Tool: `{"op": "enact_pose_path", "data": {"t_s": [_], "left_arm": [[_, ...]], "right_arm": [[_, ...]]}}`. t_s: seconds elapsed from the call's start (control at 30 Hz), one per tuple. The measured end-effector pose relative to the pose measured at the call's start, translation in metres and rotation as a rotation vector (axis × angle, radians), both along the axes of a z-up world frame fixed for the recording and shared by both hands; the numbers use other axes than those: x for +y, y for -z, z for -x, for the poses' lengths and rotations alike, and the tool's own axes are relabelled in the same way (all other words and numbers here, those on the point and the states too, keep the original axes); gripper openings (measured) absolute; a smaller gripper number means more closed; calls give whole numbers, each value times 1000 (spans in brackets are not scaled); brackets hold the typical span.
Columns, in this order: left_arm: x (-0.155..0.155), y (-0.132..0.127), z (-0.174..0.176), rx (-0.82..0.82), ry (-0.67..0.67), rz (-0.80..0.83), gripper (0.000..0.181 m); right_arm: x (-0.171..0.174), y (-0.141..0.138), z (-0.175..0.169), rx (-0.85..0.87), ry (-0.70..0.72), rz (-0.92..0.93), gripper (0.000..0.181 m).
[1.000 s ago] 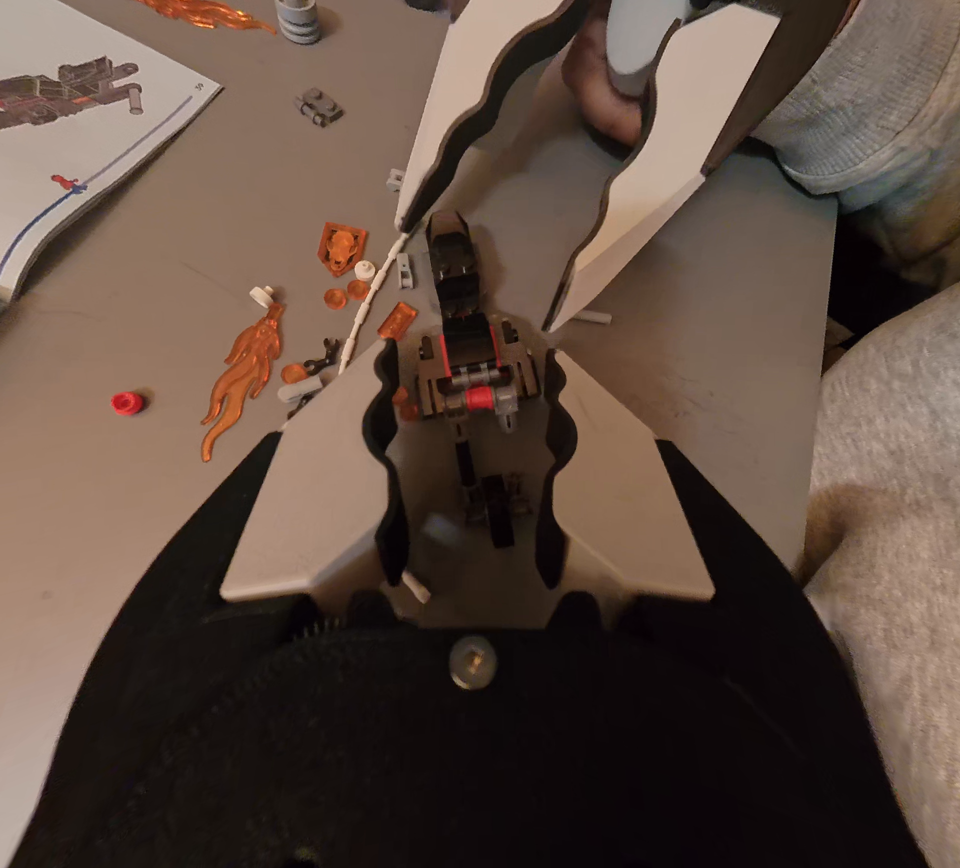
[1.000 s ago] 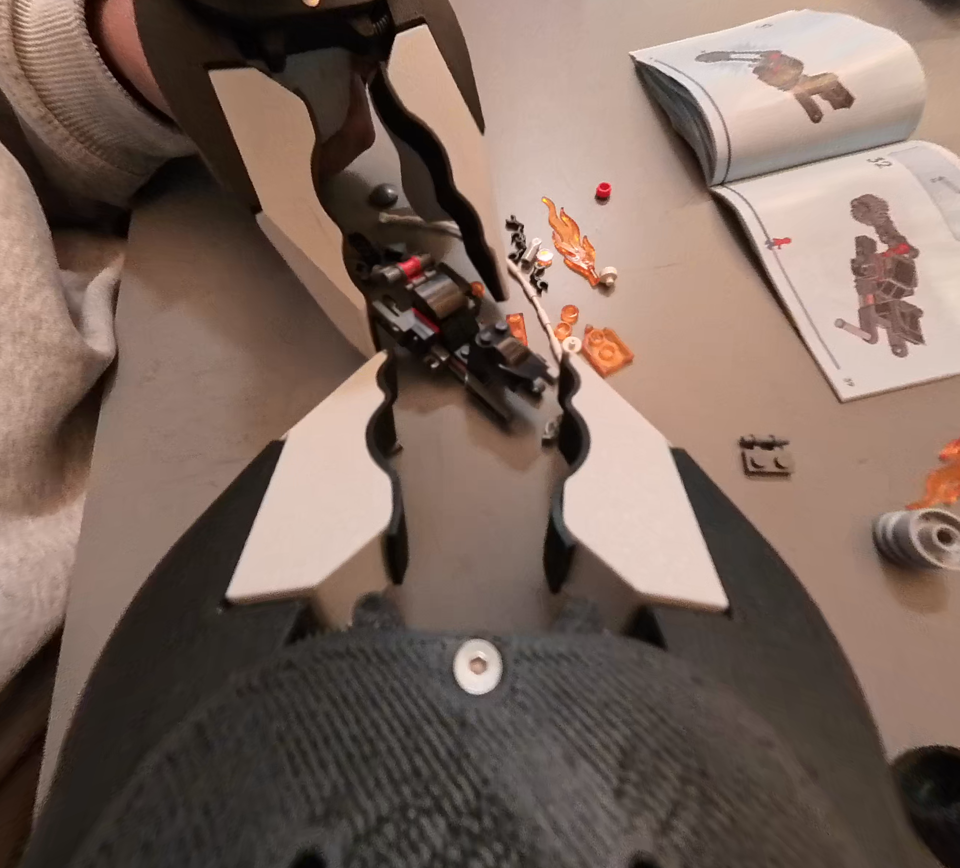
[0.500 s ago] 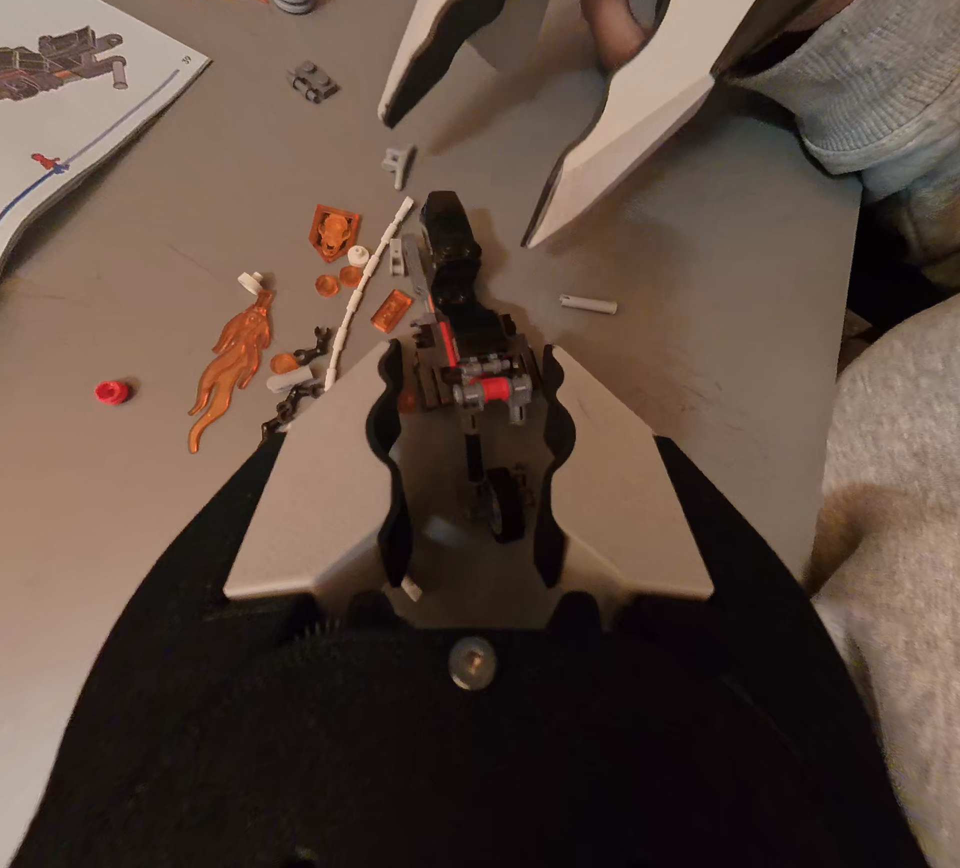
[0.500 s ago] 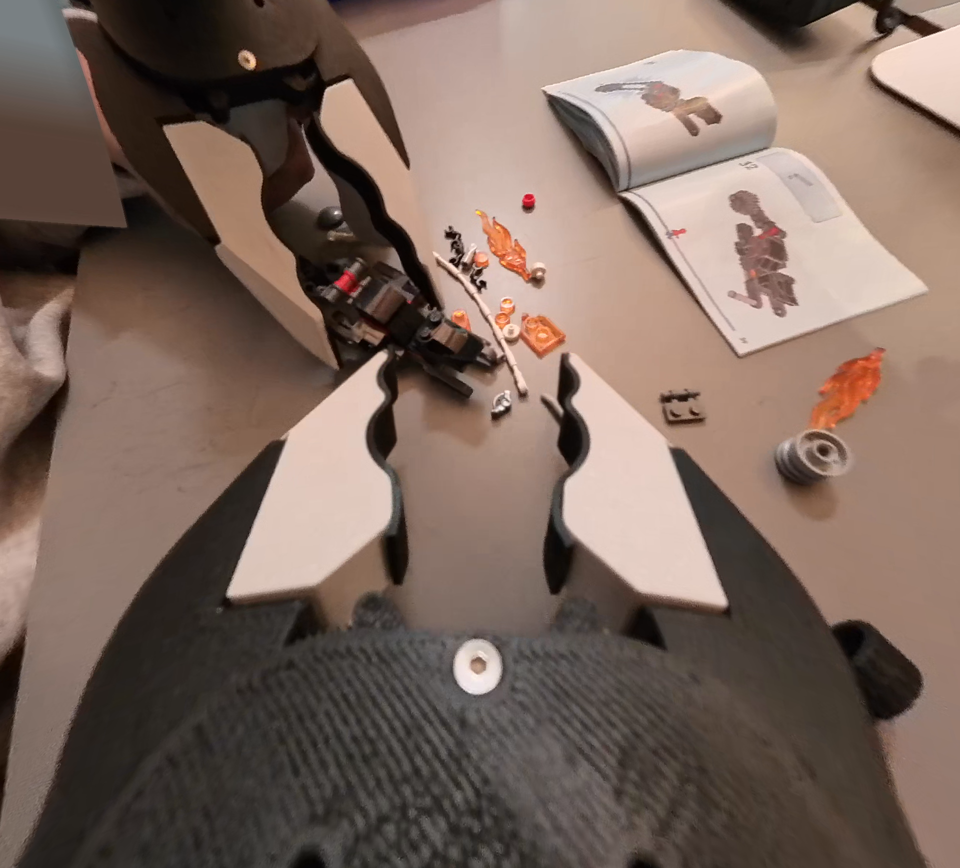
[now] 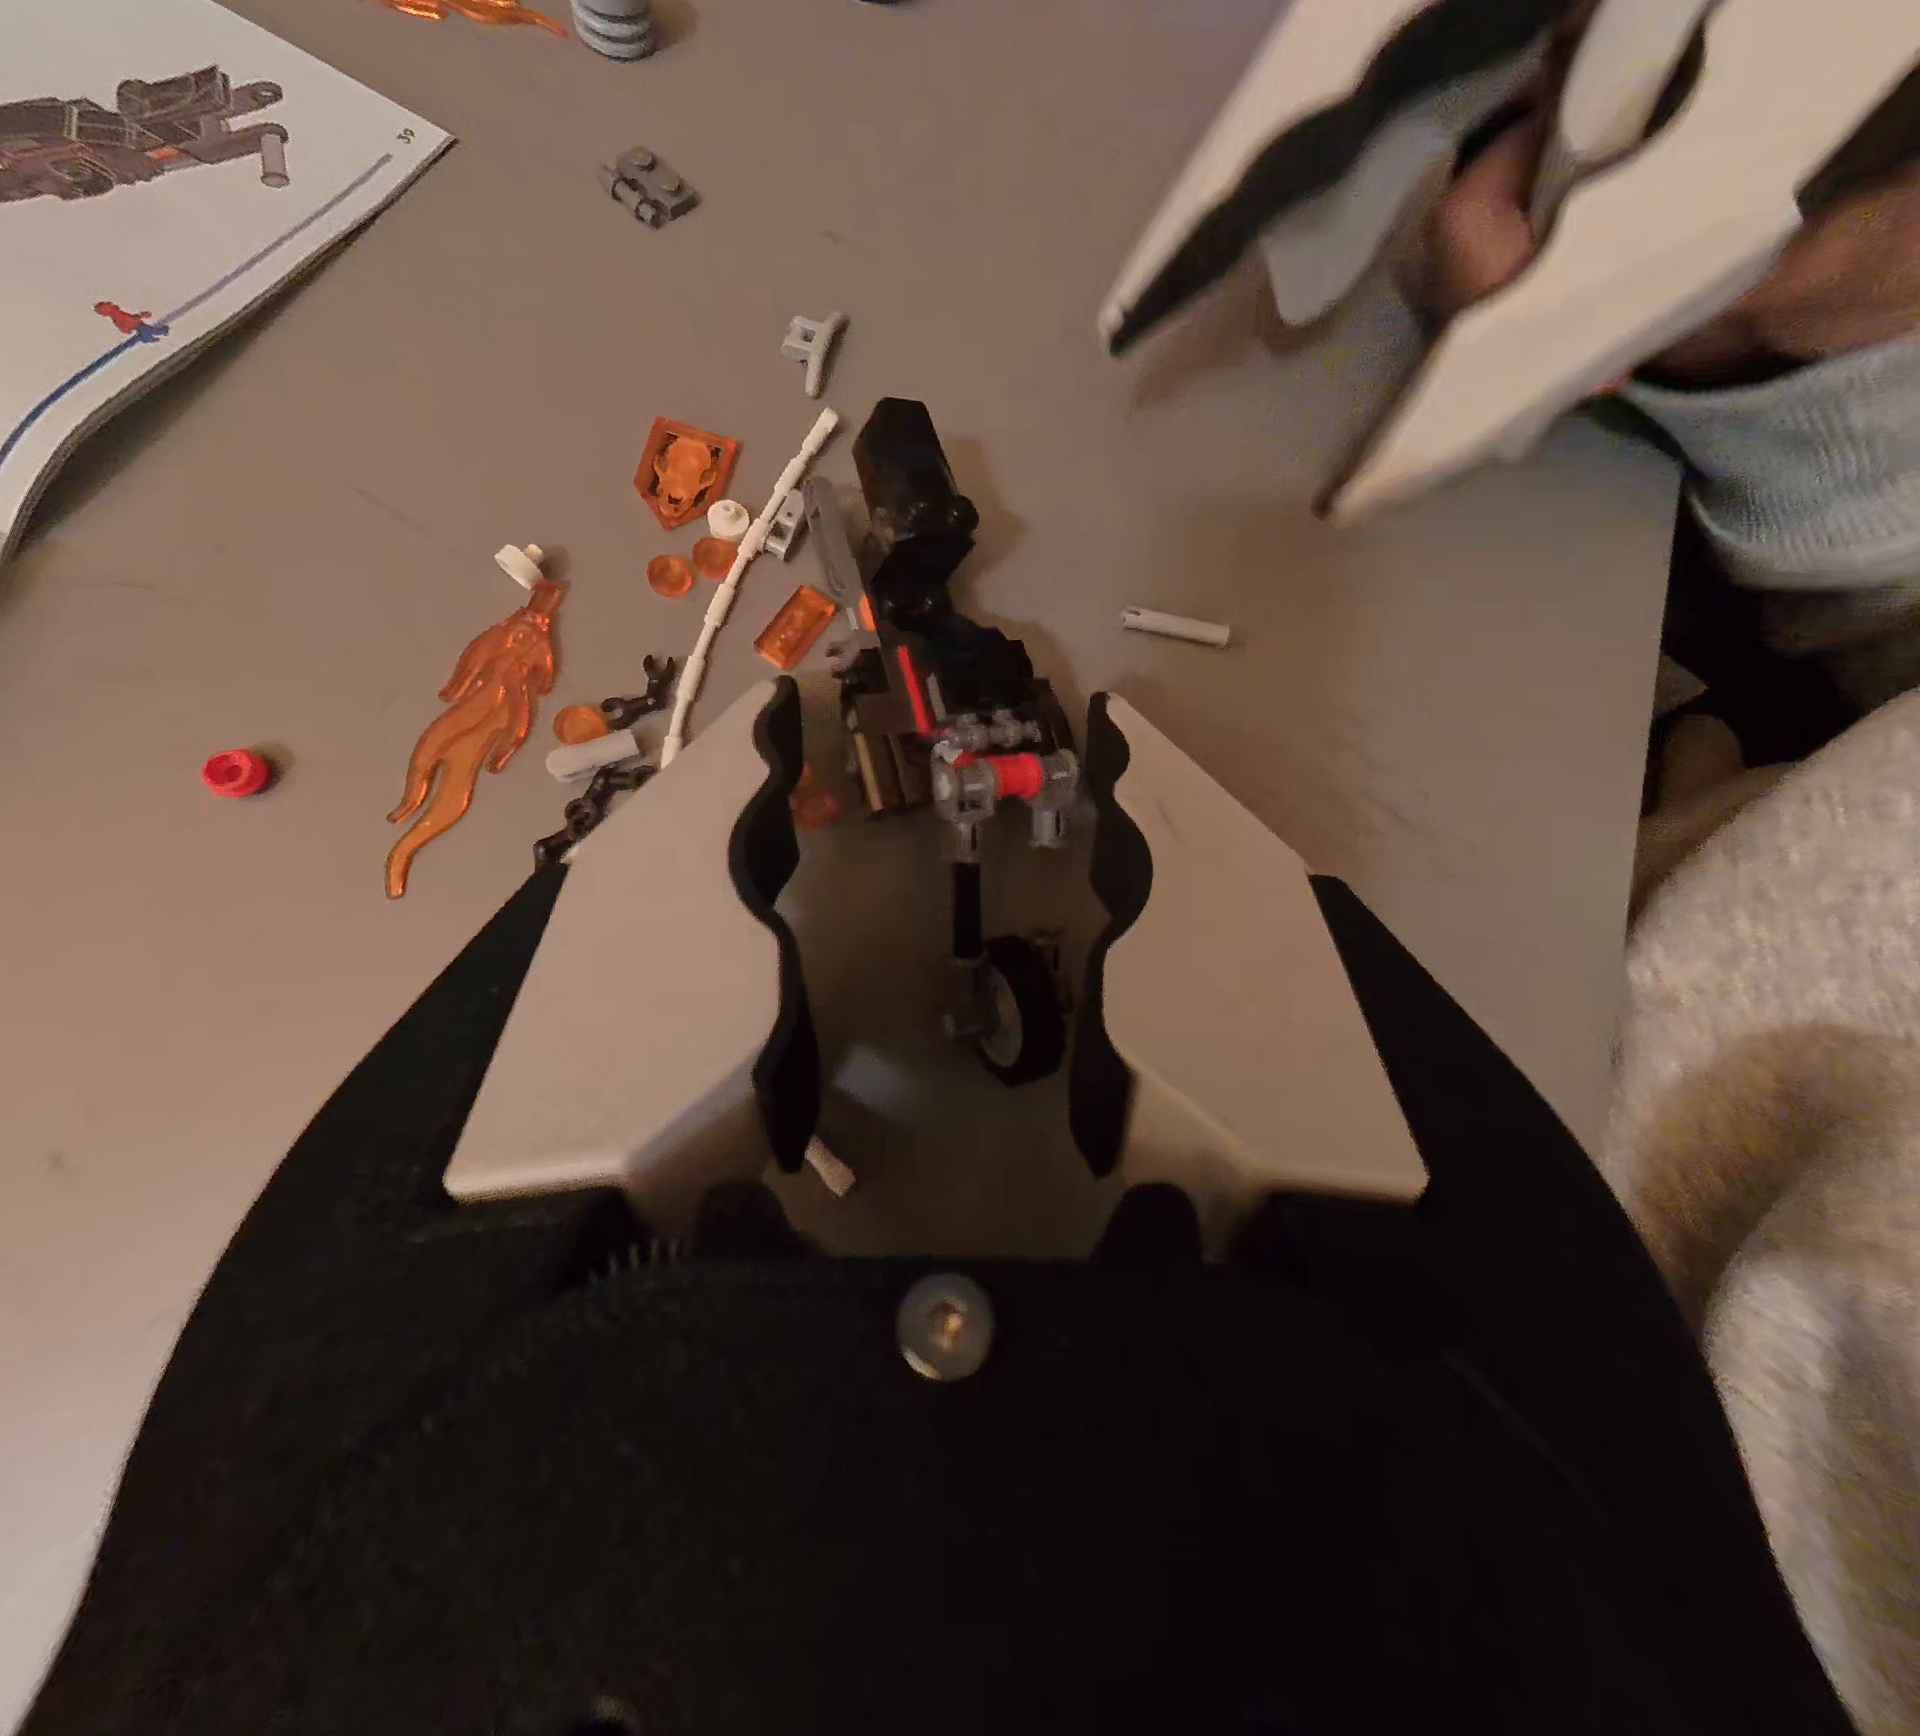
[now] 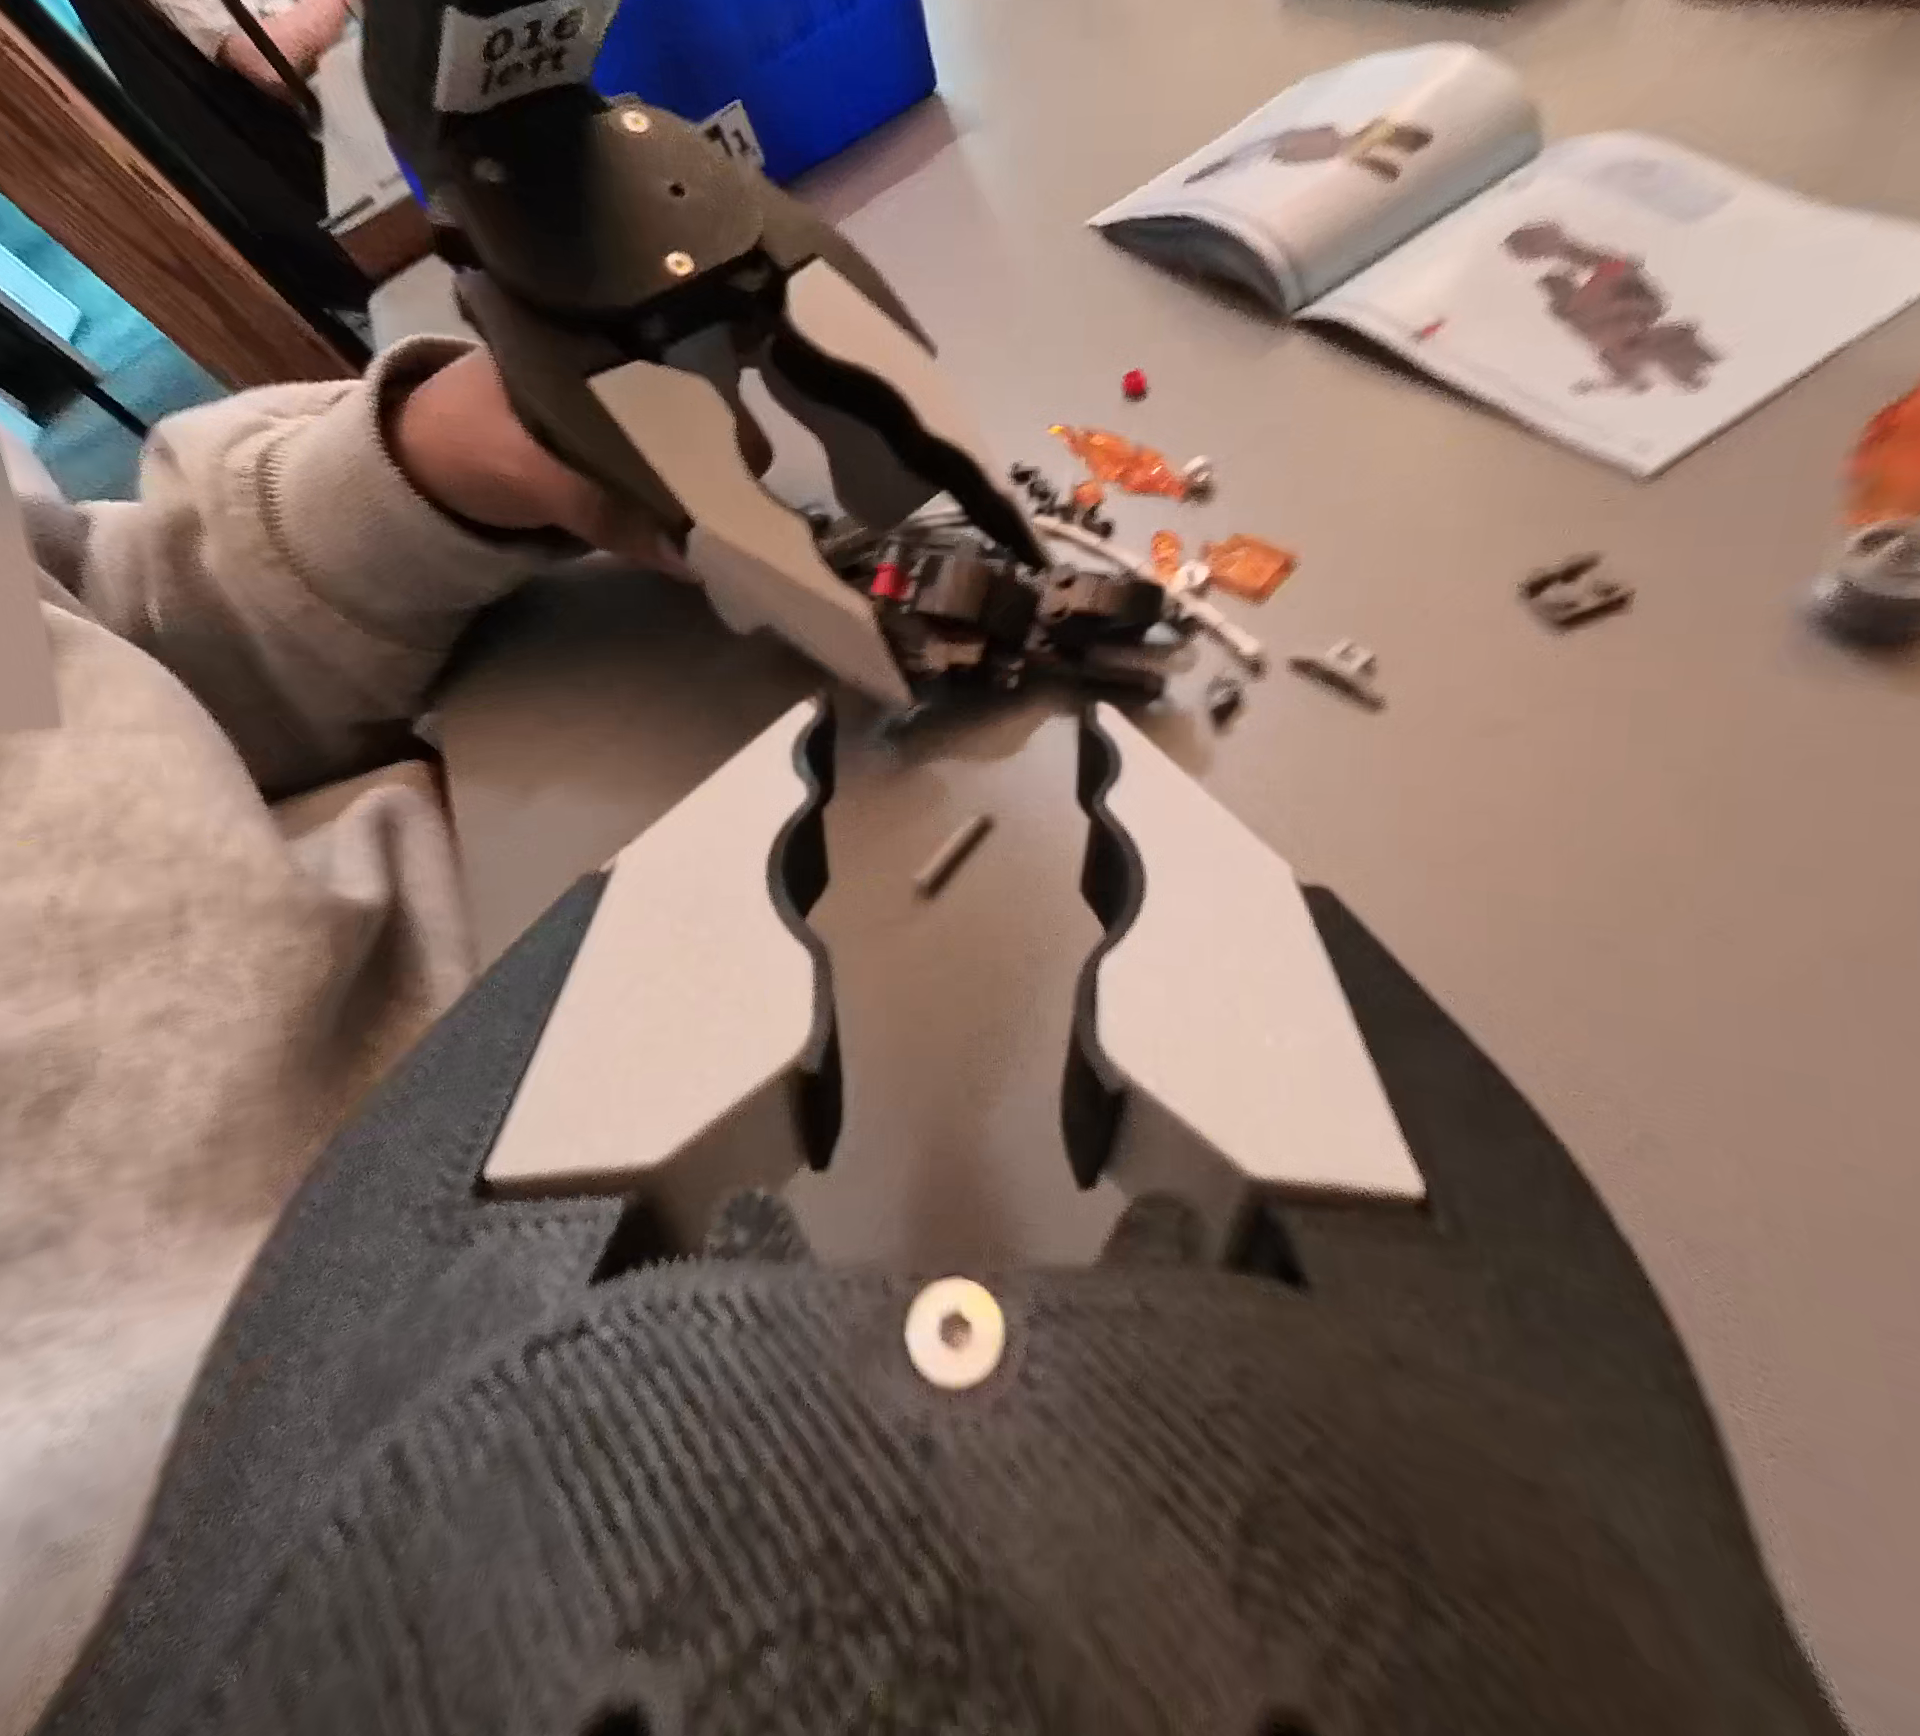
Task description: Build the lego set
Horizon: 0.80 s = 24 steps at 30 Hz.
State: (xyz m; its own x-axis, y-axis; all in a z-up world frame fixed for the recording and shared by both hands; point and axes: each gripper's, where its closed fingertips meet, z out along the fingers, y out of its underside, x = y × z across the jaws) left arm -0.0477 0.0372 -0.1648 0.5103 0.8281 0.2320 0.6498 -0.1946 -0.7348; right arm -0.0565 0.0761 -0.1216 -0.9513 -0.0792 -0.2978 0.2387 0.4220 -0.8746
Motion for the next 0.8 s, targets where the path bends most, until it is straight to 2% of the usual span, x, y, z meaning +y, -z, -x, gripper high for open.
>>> {"op": "enact_pose_path", "data": {"t_s": [0.13, 0.27, 0.4, 0.57, 0.67, 0.7, 0.8], "left_arm": [[0, -4, 0, 11, -7, -32, 57], [11, -10, 5, 36, -8, -63, 62], [15, -1, 16, 30, -37, 64, 61], [9, 4, 31, 26, -71, 203, 50], [11, 4, 34, -4, -57, 188, 35], [13, 4, 33, -9, -45, 179, 29], [13, 4, 31, -15, -32, 156, 29]], "right_arm": [[9, 9, -23, -24, 53, -60, 46], [14, 32, -23, 141, 131, -204, 43], [13, 48, -18, 303, 180, -314, 37], [12, 48, -18, 340, 185, -314, 21], [12, 48, -18, 307, 180, -315, 4], [12, 48, -17, 301, 184, -316, 3], [12, 48, -14, 293, 200, -318, 3]]}}
